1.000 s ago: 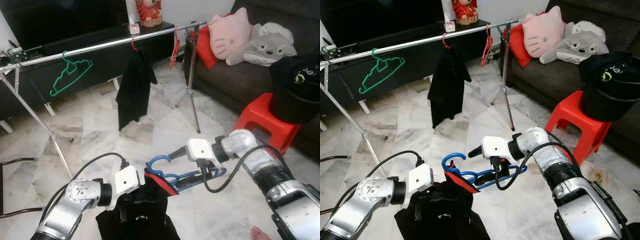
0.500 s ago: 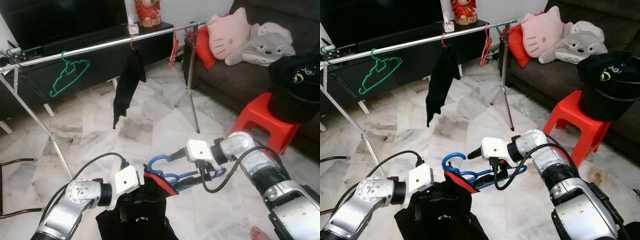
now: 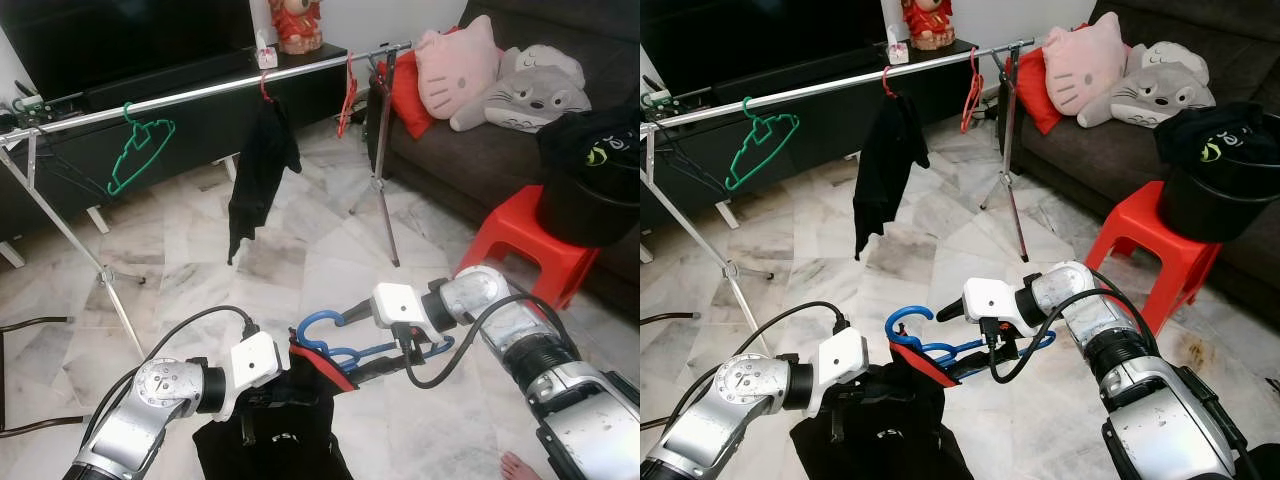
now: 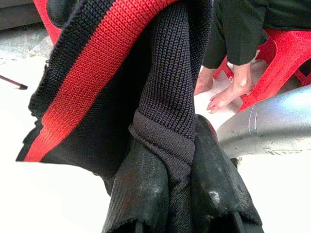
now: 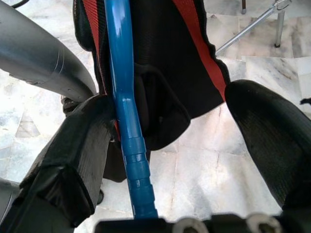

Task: Hang hanger

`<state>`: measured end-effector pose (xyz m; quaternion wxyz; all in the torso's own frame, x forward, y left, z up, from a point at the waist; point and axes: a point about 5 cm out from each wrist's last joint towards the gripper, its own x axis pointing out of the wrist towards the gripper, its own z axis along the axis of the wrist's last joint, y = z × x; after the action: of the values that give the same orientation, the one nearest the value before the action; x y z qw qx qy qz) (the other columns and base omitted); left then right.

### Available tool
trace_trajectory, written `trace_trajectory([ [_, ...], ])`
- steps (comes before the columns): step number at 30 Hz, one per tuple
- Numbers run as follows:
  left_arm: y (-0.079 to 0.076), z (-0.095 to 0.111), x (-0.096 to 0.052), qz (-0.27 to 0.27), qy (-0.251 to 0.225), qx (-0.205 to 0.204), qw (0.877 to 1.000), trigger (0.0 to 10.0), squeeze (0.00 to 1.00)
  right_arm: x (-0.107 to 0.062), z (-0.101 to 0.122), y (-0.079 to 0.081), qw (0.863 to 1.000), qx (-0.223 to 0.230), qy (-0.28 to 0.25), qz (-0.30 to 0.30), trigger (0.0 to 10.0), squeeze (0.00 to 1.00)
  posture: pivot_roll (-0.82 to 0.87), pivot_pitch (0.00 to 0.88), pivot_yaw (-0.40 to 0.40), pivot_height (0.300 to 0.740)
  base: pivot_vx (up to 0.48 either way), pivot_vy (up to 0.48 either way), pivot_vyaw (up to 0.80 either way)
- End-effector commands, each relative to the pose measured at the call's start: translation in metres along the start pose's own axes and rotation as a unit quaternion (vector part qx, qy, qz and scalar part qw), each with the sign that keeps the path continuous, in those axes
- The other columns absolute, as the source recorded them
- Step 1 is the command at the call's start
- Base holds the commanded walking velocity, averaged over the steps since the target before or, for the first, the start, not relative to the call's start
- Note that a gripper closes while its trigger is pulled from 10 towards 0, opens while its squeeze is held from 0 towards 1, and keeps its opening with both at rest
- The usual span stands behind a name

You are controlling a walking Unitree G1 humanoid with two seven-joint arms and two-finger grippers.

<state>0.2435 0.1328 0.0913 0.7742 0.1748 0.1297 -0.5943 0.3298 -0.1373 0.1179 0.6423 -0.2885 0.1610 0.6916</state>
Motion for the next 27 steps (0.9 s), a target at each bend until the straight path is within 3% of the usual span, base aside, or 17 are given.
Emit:
trace_trajectory([
  [1,0.0009,0.0077,-0.0004,0.0,-0.012,0.016,1.0,10.0,0.0,-0.0022,0.008,-0.006,1.0,-0.014,-0.003,-0.004,0.0,0.0,-0.18,0.0,0.058,0.732,0.0,0.0,0.0],
  [16,-0.0013,0.008,0.0016,-0.008,-0.011,0.019,1.0,10.0,0.0,-0.0008,0.0042,-0.0018,1.0,-0.009,0.001,0.016,0.0,0.0,-0.18,0.0,0.056,0.732,0.0,0.0,0.0],
  [17,-0.0017,0.0077,0.0021,-0.01,-0.009,0.02,1.0,10.0,0.0,-0.0017,0.0032,0.0001,0.999,-0.013,0.008,0.03,8.5,0.0,-0.18,0.0,0.056,0.732,0.0,0.0,0.0],
  [18,-0.0017,0.0077,0.0021,-0.01,-0.009,0.02,1.0,10.0,0.0,-0.0017,0.0032,0.0001,0.999,-0.013,0.008,0.03,8.5,0.0,-0.18,0.0,0.056,0.732,0.0,0.0,0.0],
  [19,-0.0019,0.0077,0.0023,-0.012,-0.008,0.021,1.0,10.0,0.0,-0.0032,0.003,0.0009,0.999,-0.015,0.013,0.041,10.0,0.0,-0.18,0.0,0.056,0.732,0.0,0.0,0.0],
  [27,-0.0045,0.0078,0.0035,-0.016,-0.009,0.02,1.0,10.0,0.0,-0.0094,0.0057,-0.0008,0.996,-0.03,0.035,0.07,10.0,0.0,-0.18,0.0,0.053,0.732,0.0,0.0,0.0],
])
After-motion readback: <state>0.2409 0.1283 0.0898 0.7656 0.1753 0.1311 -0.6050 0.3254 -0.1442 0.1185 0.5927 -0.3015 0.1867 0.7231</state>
